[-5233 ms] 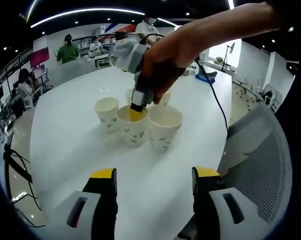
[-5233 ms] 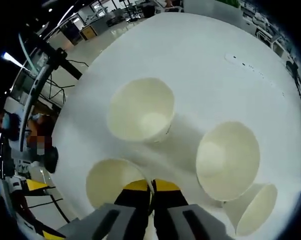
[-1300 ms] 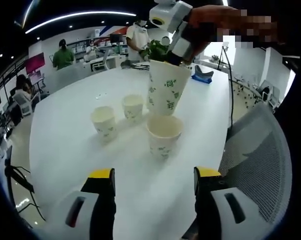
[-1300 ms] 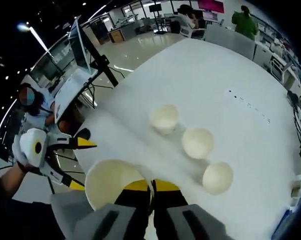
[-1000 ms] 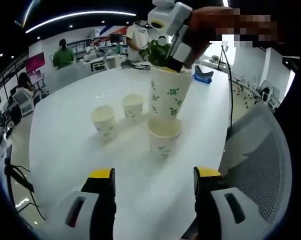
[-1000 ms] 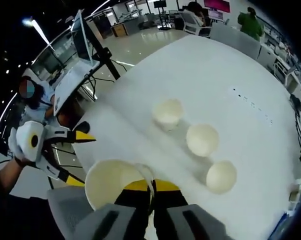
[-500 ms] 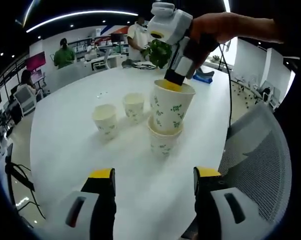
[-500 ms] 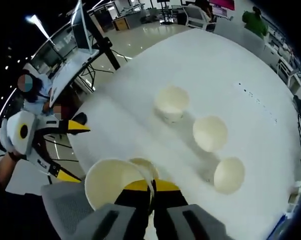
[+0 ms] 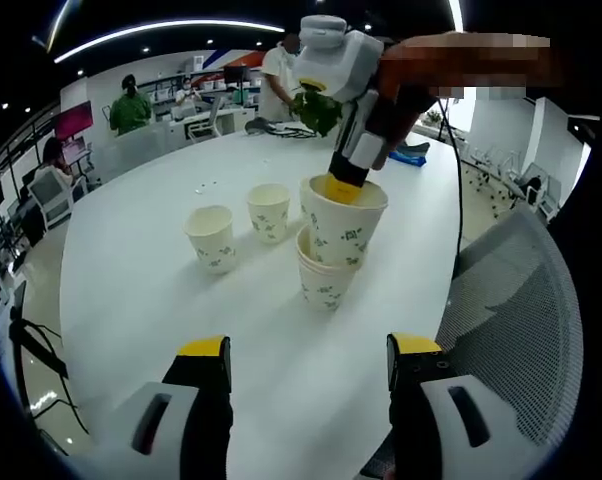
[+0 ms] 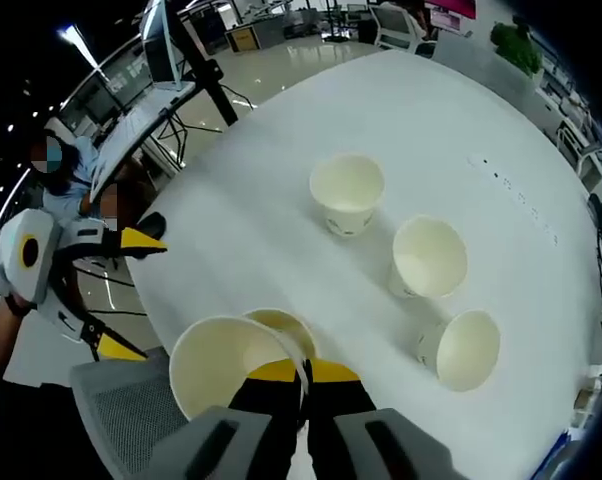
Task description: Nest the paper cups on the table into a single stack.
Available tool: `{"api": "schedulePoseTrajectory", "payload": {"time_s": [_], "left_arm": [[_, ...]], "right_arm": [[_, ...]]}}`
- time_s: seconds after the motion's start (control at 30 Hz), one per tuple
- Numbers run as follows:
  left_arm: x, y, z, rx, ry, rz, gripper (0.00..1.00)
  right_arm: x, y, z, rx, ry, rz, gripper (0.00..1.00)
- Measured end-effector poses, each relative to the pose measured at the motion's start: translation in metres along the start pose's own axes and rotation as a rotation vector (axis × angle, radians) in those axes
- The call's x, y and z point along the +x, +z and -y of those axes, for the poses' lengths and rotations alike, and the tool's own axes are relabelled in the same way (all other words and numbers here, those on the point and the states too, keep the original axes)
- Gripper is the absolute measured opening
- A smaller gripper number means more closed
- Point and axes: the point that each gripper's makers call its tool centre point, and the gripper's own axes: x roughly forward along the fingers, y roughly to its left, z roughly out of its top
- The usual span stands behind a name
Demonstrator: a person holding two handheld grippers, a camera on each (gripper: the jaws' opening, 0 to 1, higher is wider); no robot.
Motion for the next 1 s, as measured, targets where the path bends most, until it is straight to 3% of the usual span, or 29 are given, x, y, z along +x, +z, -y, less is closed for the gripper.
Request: {"api": "schedulePoseTrajectory", "payload": {"time_s": [1.0], "left_arm": [[0.0011, -0.0063, -0.0004, -0.007, 0.003, -0.001, 0.61]], "right_arm": [[0.0098, -0.0049, -0.0016, 0.002, -0.012, -0.019, 0.02]]}}
